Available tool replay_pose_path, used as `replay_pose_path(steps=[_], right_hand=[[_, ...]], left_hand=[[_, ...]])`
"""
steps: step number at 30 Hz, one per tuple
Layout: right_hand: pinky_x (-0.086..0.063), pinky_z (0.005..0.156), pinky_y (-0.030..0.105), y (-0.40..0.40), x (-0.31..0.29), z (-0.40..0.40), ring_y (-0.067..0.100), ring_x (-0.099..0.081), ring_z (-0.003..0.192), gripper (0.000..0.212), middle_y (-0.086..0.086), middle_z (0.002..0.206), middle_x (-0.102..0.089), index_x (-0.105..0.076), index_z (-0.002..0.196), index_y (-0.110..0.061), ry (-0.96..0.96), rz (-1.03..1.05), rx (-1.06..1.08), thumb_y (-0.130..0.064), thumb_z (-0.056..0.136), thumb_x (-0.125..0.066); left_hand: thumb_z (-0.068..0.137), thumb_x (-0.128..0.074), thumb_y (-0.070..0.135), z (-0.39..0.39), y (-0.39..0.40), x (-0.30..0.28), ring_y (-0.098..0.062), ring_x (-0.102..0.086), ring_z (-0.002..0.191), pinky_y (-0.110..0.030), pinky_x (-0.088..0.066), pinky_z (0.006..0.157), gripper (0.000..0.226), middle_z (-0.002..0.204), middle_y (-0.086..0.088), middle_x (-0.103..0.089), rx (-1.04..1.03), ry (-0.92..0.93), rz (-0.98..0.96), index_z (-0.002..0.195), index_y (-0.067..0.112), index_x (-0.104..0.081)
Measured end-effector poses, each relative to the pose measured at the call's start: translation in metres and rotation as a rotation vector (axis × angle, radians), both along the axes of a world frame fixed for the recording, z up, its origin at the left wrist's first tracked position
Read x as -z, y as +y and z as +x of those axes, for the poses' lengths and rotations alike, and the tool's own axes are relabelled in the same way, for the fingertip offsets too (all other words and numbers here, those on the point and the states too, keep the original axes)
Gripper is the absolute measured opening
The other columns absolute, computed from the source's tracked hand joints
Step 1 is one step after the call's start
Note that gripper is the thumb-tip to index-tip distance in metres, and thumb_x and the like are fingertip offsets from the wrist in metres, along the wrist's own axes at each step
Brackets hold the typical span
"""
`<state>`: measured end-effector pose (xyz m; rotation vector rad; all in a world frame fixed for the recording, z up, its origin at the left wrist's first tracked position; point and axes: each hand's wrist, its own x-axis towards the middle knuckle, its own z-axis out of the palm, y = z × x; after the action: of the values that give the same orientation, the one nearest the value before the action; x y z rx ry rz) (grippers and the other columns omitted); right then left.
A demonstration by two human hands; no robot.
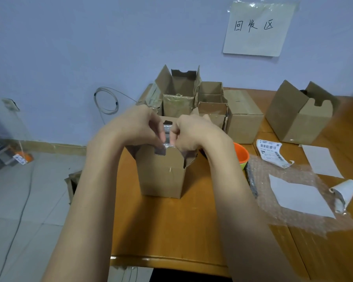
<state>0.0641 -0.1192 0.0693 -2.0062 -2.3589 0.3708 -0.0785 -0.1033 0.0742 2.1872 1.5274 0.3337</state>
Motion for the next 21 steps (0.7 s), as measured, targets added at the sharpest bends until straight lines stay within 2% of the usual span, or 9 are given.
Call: replay_pose_path(steps=[2,4,6,8,11,13,16,19,21], right_hand=[[-0.031,0.104,0.038,-0.001,-0.008,0.004,0.018,-0.054,0.1,0.027,0.002,0.098,-0.071,-0.072,0.099,-0.022,0.105,-0.068,-0.005,-0.011,0.074,-0.07],[-0.042,0.1,0.038,-0.001,-0.014,0.004,0.019,-0.059,0.1,0.027,0.003,0.102,-0.069,-0.071,0.099,-0.022,0.203,-0.064,-0.02,-0.011,0.074,-0.072],[-0.055,0.087,0.04,0.003,-0.016,0.001,0.024,-0.067,0.091,0.027,0.005,0.099,-0.069,-0.072,0.096,-0.015,0.211,-0.064,-0.022,-0.003,0.071,-0.07],[-0.061,0.072,0.039,0.009,-0.014,-0.002,0.022,-0.071,0.071,0.024,0.007,0.085,-0.071,-0.072,0.092,-0.008,0.145,-0.077,-0.006,0.0,0.07,-0.069],[-0.054,0.054,0.026,0.019,-0.01,-0.009,0.011,-0.062,0.045,0.012,0.001,0.061,-0.067,-0.07,0.081,-0.009,-0.006,-0.063,0.002,-0.003,0.071,-0.07],[-0.053,0.055,0.024,0.024,-0.007,-0.016,0.014,-0.061,0.053,0.013,0.002,0.071,-0.068,-0.068,0.086,-0.012,-0.102,-0.053,-0.007,-0.011,0.075,-0.073],[-0.051,0.054,0.023,0.033,0.001,-0.023,0.016,-0.061,0.06,0.032,0.001,0.084,-0.068,-0.066,0.106,-0.02,-0.189,-0.094,0.005,-0.027,0.077,-0.076],[-0.041,0.045,0.021,0.04,0.009,-0.024,0.012,-0.06,0.055,0.034,-0.003,0.084,-0.069,-0.068,0.111,-0.024,-0.196,-0.156,0.012,-0.033,0.079,-0.075],[-0.038,0.044,0.021,0.038,0.006,-0.019,0.012,-0.058,0.055,0.024,0.0,0.077,-0.066,-0.069,0.107,-0.013,-0.152,-0.231,-0.016,-0.024,0.086,-0.068]], left_hand=[[0.058,-0.085,0.011,0.001,0.001,0.0,-0.02,-0.069,0.076,-0.034,-0.057,0.059,0.017,0.071,0.0,-0.072,-0.029,-0.014,-0.008,0.062,0.023,-0.074],[0.058,-0.083,0.008,0.004,0.003,0.002,-0.018,-0.066,0.073,-0.027,-0.051,0.052,0.018,0.071,-0.001,-0.071,-0.06,0.022,0.016,0.061,0.022,-0.073],[0.057,-0.083,0.008,0.01,0.004,0.002,-0.016,-0.063,0.074,-0.024,-0.048,0.054,0.021,0.073,0.001,-0.07,-0.074,0.118,0.053,0.062,0.024,-0.07],[0.055,-0.082,0.008,0.016,0.004,0.003,-0.019,-0.063,0.079,-0.025,-0.048,0.057,0.024,0.08,0.0,-0.07,-0.074,0.197,0.049,0.068,0.024,-0.07],[0.059,-0.076,0.004,0.022,0.008,0.003,-0.021,-0.06,0.07,-0.023,-0.04,0.05,0.022,0.081,-0.004,-0.066,-0.091,0.297,-0.031,0.075,0.015,-0.068],[0.062,-0.074,0.004,0.027,0.014,0.005,-0.019,-0.05,0.055,-0.024,-0.038,0.051,0.019,0.064,-0.004,-0.056,-0.093,0.392,-0.058,0.065,0.012,-0.058],[0.063,-0.073,0.007,0.031,0.021,0.009,-0.021,-0.043,0.048,-0.03,-0.042,0.061,0.032,0.049,-0.002,-0.048,-0.096,0.495,-0.1,0.048,0.017,-0.047],[0.064,-0.069,0.012,0.031,0.025,0.014,-0.021,-0.043,0.052,-0.03,-0.04,0.064,0.03,0.052,-0.003,-0.048,-0.08,0.562,-0.142,0.045,0.016,-0.045],[0.059,-0.069,0.018,0.032,0.022,0.011,-0.024,-0.049,0.06,-0.032,-0.045,0.064,0.017,0.062,-0.004,-0.052,-0.08,0.565,-0.159,0.06,0.016,-0.052]])
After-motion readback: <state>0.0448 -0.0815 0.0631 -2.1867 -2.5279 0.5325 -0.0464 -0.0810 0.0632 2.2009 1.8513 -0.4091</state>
